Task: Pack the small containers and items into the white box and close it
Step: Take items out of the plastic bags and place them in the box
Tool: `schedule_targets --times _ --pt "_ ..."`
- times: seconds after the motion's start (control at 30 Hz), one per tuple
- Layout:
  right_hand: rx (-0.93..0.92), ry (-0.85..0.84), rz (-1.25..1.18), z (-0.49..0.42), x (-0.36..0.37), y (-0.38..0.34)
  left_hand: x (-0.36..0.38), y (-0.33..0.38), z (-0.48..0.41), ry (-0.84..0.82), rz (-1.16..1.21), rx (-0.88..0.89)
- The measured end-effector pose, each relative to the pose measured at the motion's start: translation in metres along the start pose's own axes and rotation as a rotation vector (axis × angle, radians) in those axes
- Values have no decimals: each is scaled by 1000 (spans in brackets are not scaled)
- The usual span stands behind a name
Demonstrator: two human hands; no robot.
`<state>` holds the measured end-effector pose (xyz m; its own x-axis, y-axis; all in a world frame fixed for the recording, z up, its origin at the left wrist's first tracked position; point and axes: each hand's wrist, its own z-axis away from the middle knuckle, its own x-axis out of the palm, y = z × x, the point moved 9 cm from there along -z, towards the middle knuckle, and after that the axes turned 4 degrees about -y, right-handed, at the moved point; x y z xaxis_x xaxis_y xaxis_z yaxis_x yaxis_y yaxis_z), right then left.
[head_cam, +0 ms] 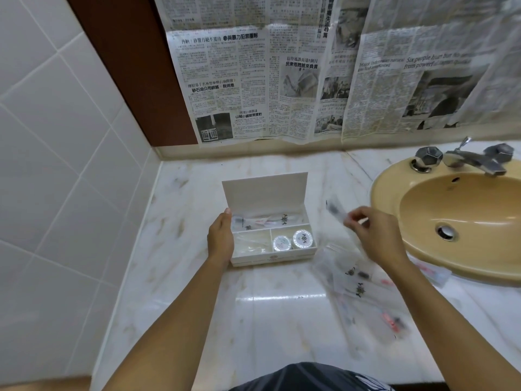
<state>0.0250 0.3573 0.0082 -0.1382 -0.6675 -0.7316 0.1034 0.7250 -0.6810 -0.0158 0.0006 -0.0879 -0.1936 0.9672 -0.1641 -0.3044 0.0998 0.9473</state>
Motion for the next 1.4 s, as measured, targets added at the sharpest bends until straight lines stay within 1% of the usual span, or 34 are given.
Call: schedule_targets --times 0.07,0.13,0.2,0.27,0.3,0.37,0.47,0.63,0.7,0.83,1.13,1.27,1.4 --pt "-62 77 -192 -7 -16 -37 1 2 0 -4 -2 11" --pt "-155 108 -386 -14 -24 -73 1 4 1 -8 -15 19" --pt "-209 83 -562 -24 -19 -99 0 2 0 -7 -19 19" --pt "-238 41 -619 -34 -3 -119 0 1 -1 -11 -22 14" --pt "-255 25 -584 -38 8 -126 -1 -1 -3 -13 -26 11" --pt "-310 -26 -438 -41 35 -138 -1 -3 -4 -11 -34 9" --pt "-383 -150 -200 -43 80 -144 0 -7 -7 -20 -42 5" --pt "-389 -438 119 -39 152 -133 -1 -12 -11 -11 -50 9" --pt "-377 -485 200 -38 173 -127 -1 -12 -11 -3 -42 9" --pt "-322 -470 290 -47 191 -121 -1 -12 -11 -3 -42 12" --pt "-193 -517 423 -64 210 -122 0 -10 -11 -8 -29 28" --pt "-179 -554 419 -62 210 -118 0 -12 -12 -4 -24 6" --pt "-141 -629 319 -62 202 -107 -1 -11 -11 2 -19 -1"
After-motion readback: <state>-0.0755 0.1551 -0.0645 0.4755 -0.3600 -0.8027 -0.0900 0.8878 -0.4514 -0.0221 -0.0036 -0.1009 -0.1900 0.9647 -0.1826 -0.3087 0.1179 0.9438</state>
